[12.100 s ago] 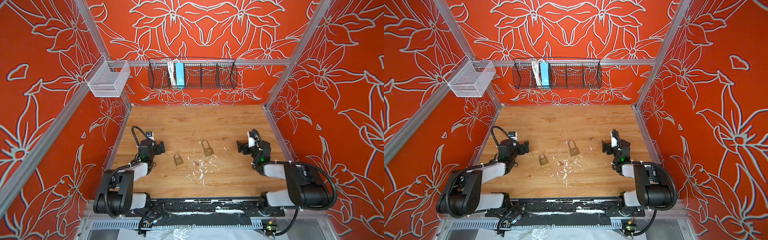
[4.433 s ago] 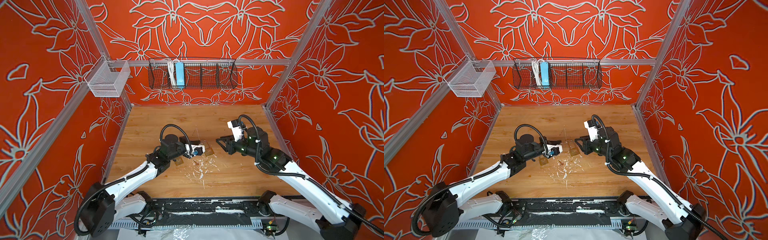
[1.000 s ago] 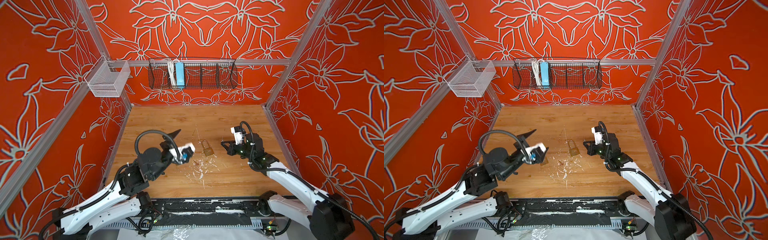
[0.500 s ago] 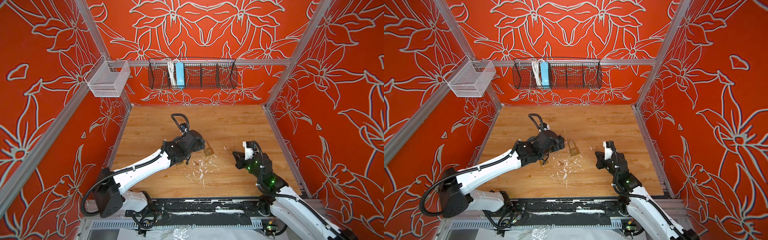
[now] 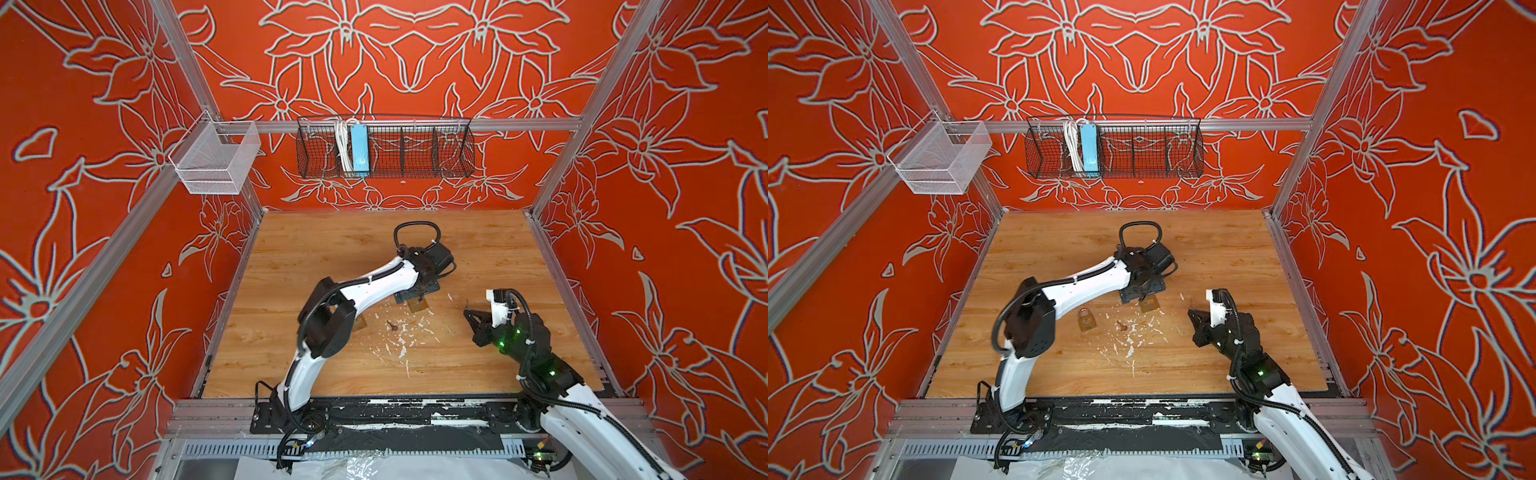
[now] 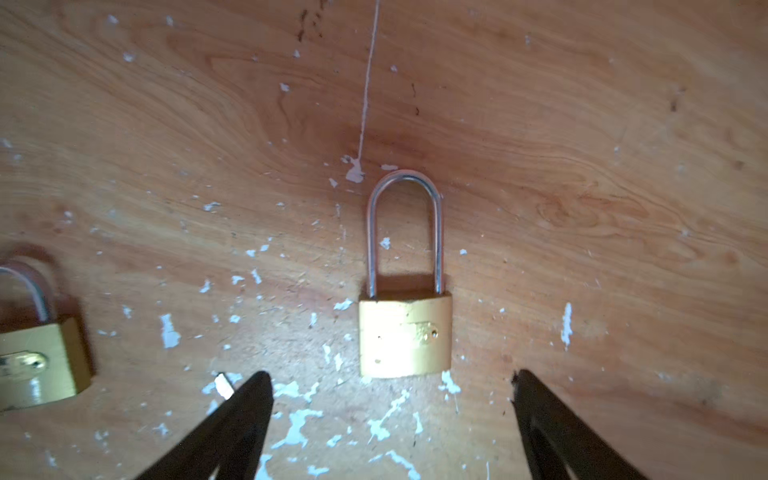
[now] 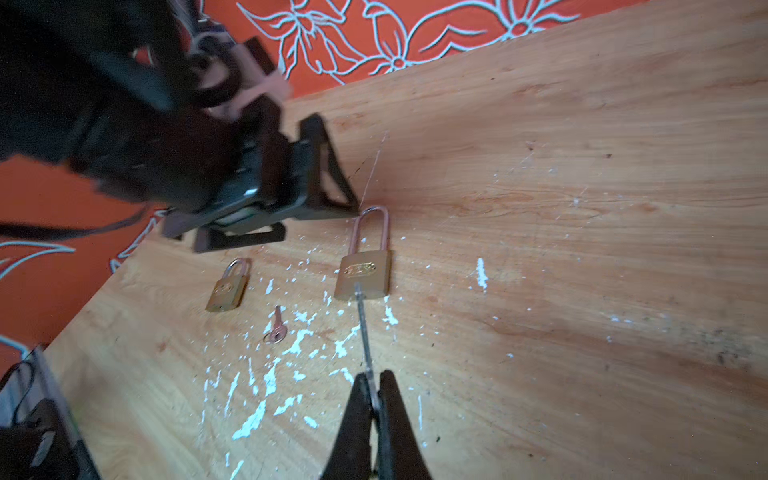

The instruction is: Unlock with the key

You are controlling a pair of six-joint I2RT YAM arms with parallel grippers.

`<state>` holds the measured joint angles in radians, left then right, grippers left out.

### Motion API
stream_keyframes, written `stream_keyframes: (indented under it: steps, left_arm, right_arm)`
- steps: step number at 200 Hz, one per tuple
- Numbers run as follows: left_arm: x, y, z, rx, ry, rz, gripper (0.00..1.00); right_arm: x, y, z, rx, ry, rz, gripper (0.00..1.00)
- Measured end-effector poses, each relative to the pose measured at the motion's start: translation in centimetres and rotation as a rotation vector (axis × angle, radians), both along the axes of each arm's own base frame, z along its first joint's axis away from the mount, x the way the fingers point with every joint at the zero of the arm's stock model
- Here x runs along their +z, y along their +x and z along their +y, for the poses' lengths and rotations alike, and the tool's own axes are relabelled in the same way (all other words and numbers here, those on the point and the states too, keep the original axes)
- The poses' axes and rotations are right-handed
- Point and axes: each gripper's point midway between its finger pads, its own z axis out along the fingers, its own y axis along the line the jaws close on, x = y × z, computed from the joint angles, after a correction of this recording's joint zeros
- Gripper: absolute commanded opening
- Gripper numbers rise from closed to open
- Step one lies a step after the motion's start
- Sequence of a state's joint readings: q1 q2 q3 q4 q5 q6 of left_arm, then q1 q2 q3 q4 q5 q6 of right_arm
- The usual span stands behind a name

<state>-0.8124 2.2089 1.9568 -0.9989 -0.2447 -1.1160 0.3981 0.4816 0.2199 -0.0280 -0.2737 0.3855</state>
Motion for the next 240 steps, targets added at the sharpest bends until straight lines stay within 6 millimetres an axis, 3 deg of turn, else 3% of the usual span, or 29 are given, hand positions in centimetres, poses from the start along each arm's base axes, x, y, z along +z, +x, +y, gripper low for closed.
stream_keyframes:
  steps: [25,74,97,159,240]
  left_arm:
    - [-2.3,0.3,-1.3,-0.008,0.034,0.084,0.91]
    - [-4.9,-2.0,-0.2,0.024,0.068,0.203,0.88]
    - [-5.1,-2.2,-0.5,0.027,0.052,0.215,0.87]
    - [-5.4,-2.0,-0.7,0.053,0.032,0.218,0.86]
    - [-6.4,-1.2,-0.1,0.098,0.027,0.228,0.79]
  right_arm:
    - [0.1,-1.1,0.2,0.030,0.027,-0.014,0.00]
    - [2.2,-2.7,-0.5,0.031,0.089,-0.135,0.00]
    - [2.8,-3.2,-0.8,0.019,0.107,-0.170,0.00]
    - [1.3,-3.0,-0.8,0.011,0.085,-0.103,0.00]
    - [1.2,-2.9,-0.8,0.011,0.085,-0.102,0.00]
